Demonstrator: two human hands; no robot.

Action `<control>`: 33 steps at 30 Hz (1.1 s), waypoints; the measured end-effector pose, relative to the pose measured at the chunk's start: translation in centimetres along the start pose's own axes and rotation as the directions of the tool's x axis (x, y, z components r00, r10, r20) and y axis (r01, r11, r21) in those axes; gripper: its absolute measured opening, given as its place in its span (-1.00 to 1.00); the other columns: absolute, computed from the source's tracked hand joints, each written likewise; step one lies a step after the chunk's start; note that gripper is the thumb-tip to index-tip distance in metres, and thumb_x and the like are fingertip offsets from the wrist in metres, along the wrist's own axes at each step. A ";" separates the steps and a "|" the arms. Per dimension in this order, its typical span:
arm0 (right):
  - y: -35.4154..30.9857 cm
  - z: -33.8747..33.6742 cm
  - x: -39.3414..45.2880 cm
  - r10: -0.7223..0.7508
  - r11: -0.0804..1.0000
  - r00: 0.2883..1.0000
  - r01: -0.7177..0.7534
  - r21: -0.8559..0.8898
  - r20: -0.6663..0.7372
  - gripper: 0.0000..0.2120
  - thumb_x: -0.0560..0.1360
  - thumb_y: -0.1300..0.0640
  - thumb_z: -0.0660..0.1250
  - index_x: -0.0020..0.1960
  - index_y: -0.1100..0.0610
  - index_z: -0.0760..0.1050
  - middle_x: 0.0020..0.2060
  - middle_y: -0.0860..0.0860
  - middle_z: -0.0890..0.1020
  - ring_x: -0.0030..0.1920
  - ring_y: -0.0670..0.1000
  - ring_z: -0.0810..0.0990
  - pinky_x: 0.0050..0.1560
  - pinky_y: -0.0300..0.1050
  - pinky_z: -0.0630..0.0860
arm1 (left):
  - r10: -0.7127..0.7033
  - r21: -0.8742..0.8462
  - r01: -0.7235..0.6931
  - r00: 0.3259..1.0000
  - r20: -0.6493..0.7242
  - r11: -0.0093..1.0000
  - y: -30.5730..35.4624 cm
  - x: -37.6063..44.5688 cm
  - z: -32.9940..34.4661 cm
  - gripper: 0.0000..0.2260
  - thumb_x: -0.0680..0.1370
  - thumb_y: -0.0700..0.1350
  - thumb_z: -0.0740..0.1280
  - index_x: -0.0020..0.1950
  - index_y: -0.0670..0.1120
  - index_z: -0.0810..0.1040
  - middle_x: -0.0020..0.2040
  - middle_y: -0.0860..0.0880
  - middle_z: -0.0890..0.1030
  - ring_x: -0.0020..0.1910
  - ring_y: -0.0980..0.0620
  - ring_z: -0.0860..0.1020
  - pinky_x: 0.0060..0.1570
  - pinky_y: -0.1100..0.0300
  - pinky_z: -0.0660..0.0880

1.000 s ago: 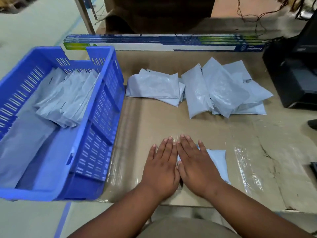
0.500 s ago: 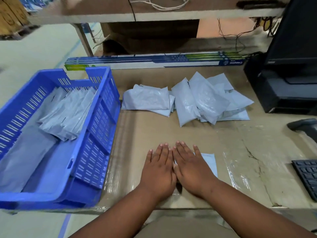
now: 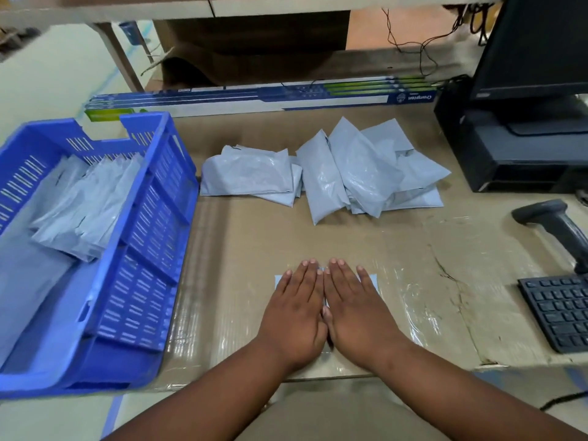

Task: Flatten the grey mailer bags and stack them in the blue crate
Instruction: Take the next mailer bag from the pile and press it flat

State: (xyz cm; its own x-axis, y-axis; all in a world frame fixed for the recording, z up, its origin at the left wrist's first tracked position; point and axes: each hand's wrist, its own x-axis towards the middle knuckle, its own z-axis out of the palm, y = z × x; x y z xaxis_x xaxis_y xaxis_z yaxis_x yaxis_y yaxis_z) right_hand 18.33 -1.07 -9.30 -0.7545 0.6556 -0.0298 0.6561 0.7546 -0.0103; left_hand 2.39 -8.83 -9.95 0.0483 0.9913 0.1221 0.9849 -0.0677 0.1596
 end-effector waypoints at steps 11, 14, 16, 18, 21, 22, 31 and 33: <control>1.1 0.6 0.3 -0.018 0.993 0.999 0.013 0.115 0.038 -0.32 0.71 -0.15 -0.09 0.73 0.16 -0.03 0.72 0.13 -0.04 0.71 0.09 -0.16 0.67 0.21 -0.06 | -0.013 0.059 0.010 0.999 0.051 0.998 0.3 0.5 0.1 -0.34 0.66 0.07 0.05 0.70 -0.23 0.13 0.70 -0.23 0.13 0.71 -0.16 0.03 0.64 -0.18 0.10; 1.2 0.6 0.3 -0.025 0.992 0.999 0.020 0.127 0.039 -0.32 0.71 -0.17 -0.12 0.73 0.15 -0.05 0.72 0.11 -0.07 0.71 0.07 -0.20 0.68 0.19 -0.10 | -0.010 0.072 0.005 0.998 0.063 0.997 0.3 0.5 0.2 -0.35 0.67 0.07 0.04 0.71 -0.22 0.10 0.71 -0.22 0.11 0.72 -0.15 0.01 0.64 -0.18 0.08; 1.3 0.5 0.4 -0.023 0.991 0.999 0.018 0.133 0.037 -0.31 0.70 -0.18 -0.13 0.73 0.13 -0.08 0.72 0.08 -0.10 0.70 0.04 -0.23 0.68 0.16 -0.16 | -0.007 0.063 0.002 0.998 0.068 0.998 0.2 0.5 0.2 -0.35 0.68 0.07 0.04 0.71 -0.20 0.10 0.71 -0.21 0.10 0.72 -0.14 0.00 0.64 -0.18 0.08; 1.4 0.5 0.4 -0.029 0.990 0.999 0.024 0.141 0.039 -0.31 0.70 -0.19 -0.13 0.73 0.12 -0.09 0.72 0.07 -0.11 0.70 0.02 -0.25 0.68 0.12 -0.22 | -0.009 0.062 0.004 0.997 0.079 0.998 0.1 0.5 0.3 -0.35 0.67 0.08 0.04 0.71 -0.19 0.11 0.72 -0.20 0.10 0.72 -0.14 0.01 0.64 -0.19 0.10; 1.8 -0.2 0.0 -0.025 0.990 1.000 0.023 0.141 0.009 -0.32 0.70 -0.20 -0.06 0.72 0.12 0.04 0.72 0.10 0.02 0.71 0.05 -0.16 0.66 0.18 -0.18 | -0.031 0.090 0.022 0.994 0.108 0.996 0.6 0.6 -0.2 -0.34 0.65 0.09 0.08 0.70 -0.19 0.16 0.71 -0.20 0.14 0.71 -0.17 0.06 0.62 -0.22 0.12; 1.9 -0.5 -0.3 -0.022 0.994 1.000 0.023 0.107 -0.017 -0.33 0.70 -0.18 -0.02 0.71 0.13 0.13 0.71 0.12 0.09 0.71 0.08 -0.09 0.65 0.23 -0.13 | -0.025 0.104 0.015 0.994 0.102 0.994 0.9 0.8 -0.4 -0.35 0.65 0.09 0.09 0.69 -0.19 0.20 0.70 -0.20 0.19 0.70 -0.18 0.10 0.61 -0.24 0.13; 4.6 0.5 -2.9 0.022 0.999 0.998 -0.020 0.043 -0.057 -0.39 0.71 -0.14 0.02 0.67 0.15 0.24 0.67 0.13 0.24 0.70 0.09 0.08 0.66 0.22 0.02 | 0.039 0.037 -0.041 0.998 0.050 0.998 3.4 1.6 0.8 -0.41 0.67 0.04 0.14 0.66 -0.18 0.29 0.68 -0.17 0.24 0.69 -0.15 0.14 0.62 -0.20 0.17; 5.2 0.8 -2.9 0.047 0.994 0.998 -0.043 0.100 -0.034 -0.37 0.71 -0.16 -0.04 0.70 0.10 0.13 0.70 0.07 0.14 0.71 0.03 -0.01 0.66 0.17 -0.05 | 0.041 0.045 -0.043 0.998 0.045 0.998 3.4 2.0 1.0 -0.41 0.68 0.05 0.11 0.67 -0.17 0.26 0.69 -0.16 0.22 0.70 -0.14 0.11 0.63 -0.19 0.14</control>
State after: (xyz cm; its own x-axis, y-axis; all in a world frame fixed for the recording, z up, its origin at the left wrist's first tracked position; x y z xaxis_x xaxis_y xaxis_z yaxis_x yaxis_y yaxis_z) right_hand 23.89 0.91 -10.11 -0.7230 0.6908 0.0041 0.6864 0.7190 -0.1094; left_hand 6.04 -6.92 -10.11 0.0965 0.9918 0.0842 0.9884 -0.1055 0.1096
